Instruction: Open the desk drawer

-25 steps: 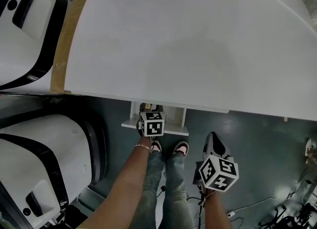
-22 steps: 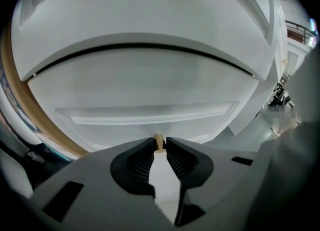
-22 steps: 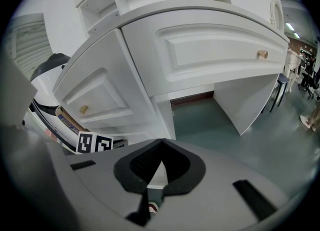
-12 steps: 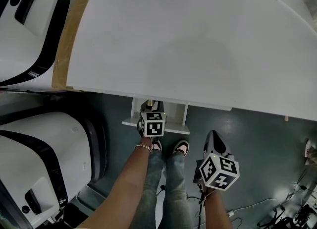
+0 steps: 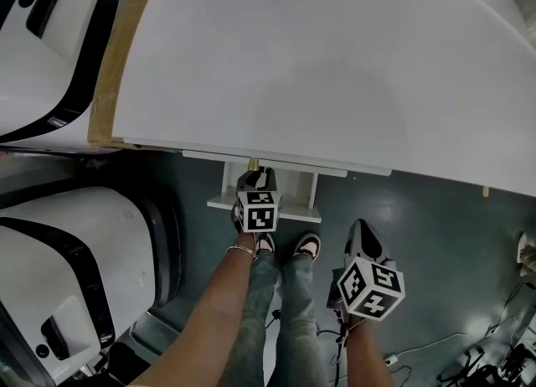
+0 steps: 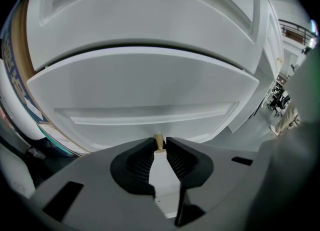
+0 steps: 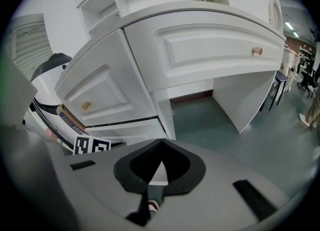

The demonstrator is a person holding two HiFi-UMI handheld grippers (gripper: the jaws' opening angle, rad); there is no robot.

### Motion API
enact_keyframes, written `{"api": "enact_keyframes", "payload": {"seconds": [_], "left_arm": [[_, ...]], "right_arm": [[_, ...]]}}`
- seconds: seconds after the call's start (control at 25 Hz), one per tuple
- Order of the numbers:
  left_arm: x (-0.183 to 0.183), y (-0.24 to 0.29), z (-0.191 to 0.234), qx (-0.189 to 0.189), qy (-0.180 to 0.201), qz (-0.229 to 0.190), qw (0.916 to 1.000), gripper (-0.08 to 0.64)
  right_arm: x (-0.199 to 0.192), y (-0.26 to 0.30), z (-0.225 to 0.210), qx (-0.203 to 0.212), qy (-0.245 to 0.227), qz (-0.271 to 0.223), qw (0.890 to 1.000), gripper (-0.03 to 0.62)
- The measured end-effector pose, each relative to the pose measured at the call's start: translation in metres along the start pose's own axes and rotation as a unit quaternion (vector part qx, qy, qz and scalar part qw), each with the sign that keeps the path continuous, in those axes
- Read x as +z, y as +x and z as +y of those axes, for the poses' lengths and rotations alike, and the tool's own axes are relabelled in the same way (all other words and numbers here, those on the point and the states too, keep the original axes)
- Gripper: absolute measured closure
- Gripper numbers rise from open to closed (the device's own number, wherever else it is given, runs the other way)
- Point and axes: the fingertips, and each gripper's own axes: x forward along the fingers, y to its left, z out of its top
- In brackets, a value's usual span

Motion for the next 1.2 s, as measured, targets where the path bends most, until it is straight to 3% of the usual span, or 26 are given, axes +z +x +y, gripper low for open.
{"api": "enact_keyframes", "payload": {"seconds": [1.2], "left_arm": [[-0.046,-0.03,-0.008,0.005,-0.003,0.022,0.9997,0.471]], "right_arm": [[-0.027,-0.022,-0.007,-0.003,0.013,-0.007,1.0,0.584]]}}
